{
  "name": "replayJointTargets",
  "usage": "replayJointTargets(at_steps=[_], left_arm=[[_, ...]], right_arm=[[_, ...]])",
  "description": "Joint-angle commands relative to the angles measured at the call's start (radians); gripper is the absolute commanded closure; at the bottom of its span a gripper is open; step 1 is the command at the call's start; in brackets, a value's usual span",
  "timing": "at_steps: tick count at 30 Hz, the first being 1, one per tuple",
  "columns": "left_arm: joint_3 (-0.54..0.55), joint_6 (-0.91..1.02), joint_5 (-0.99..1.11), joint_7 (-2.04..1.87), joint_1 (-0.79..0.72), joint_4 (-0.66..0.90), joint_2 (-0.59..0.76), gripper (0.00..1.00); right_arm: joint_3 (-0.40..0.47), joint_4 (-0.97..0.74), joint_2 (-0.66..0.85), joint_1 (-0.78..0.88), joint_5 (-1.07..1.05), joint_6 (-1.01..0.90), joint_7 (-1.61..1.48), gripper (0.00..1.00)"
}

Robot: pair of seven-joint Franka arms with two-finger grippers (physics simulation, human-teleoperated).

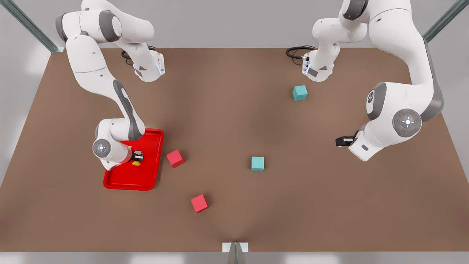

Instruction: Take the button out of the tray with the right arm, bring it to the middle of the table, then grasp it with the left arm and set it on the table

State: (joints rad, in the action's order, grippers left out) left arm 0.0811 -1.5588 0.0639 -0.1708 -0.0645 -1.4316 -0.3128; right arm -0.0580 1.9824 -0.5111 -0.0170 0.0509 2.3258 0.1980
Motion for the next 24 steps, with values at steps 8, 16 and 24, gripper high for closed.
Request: replayJointTargets(at_steps=[8,16,24], left_arm=[[0.000,0.000,0.001,-0.001,0.002,0.000,0.001,0.00],[0.000,0.005,0.002,0.011,0.014,-0.003,0.001,0.00],[0.000,0.002,0.002,0.016,0.044,-0.009,-0.014,0.00]], right_arm=[[-0.016,-0.057,0.105,0.002,-0.002,-0.186,0.021,0.59],[-0.192,-0.419,0.079,0.032,-0.046,-0.568,0.362,0.59],[-0.194,-0.817,-0.155,0.433,-0.155,-0.654,0.940,0.58]])
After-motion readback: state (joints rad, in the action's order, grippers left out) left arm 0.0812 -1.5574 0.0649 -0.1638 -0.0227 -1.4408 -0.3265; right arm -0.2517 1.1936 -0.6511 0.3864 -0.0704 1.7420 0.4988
